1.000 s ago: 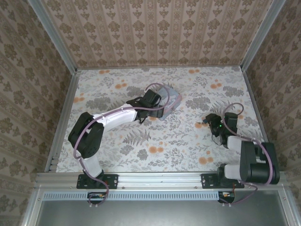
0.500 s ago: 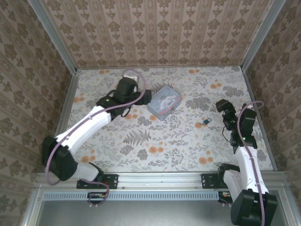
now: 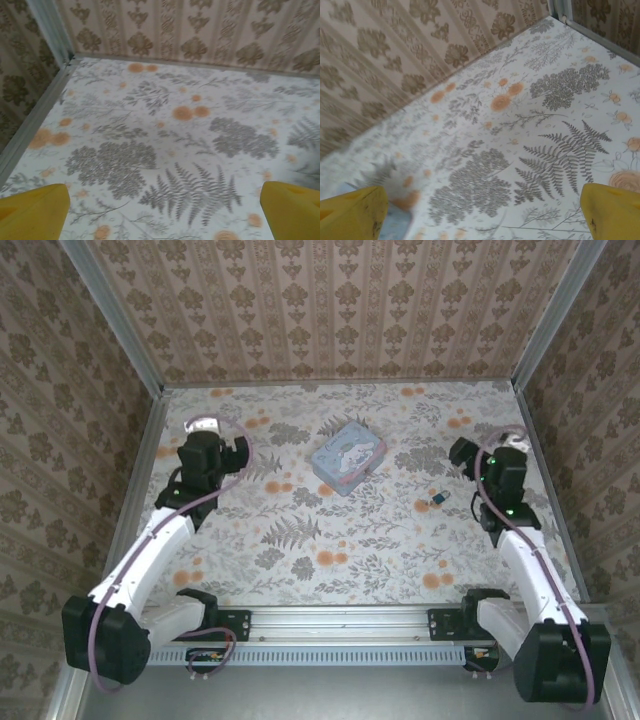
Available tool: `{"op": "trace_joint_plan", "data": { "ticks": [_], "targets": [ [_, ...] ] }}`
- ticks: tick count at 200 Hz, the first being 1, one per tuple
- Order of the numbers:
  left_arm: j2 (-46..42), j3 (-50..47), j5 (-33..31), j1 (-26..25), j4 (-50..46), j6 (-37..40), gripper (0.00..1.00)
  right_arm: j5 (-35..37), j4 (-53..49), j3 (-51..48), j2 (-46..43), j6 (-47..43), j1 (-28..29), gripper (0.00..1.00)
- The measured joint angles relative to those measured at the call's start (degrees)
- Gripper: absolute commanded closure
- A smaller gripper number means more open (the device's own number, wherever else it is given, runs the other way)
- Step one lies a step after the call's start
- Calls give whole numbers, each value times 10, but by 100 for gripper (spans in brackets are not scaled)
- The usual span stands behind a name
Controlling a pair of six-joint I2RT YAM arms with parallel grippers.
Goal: Unlock the padlock with the key
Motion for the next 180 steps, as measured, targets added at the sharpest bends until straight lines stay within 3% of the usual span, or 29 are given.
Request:
{"op": "trace_joint_plan", "data": {
  "ticks": [27,81,128,180],
  "targets": [
    [4,-43,-16,25,57,38,0,66,111,-75,45,-78,51,0],
    [49,-142,-54,80,221,96,0,124,277,-96,158,-174,70,0],
    [156,-210,-57,106,364,130,0,125,411,-126,254,-205,70,0],
    [245,-247,9,134,517,153,0,70,485,-135,326,-231,67,0]
  ]
}}
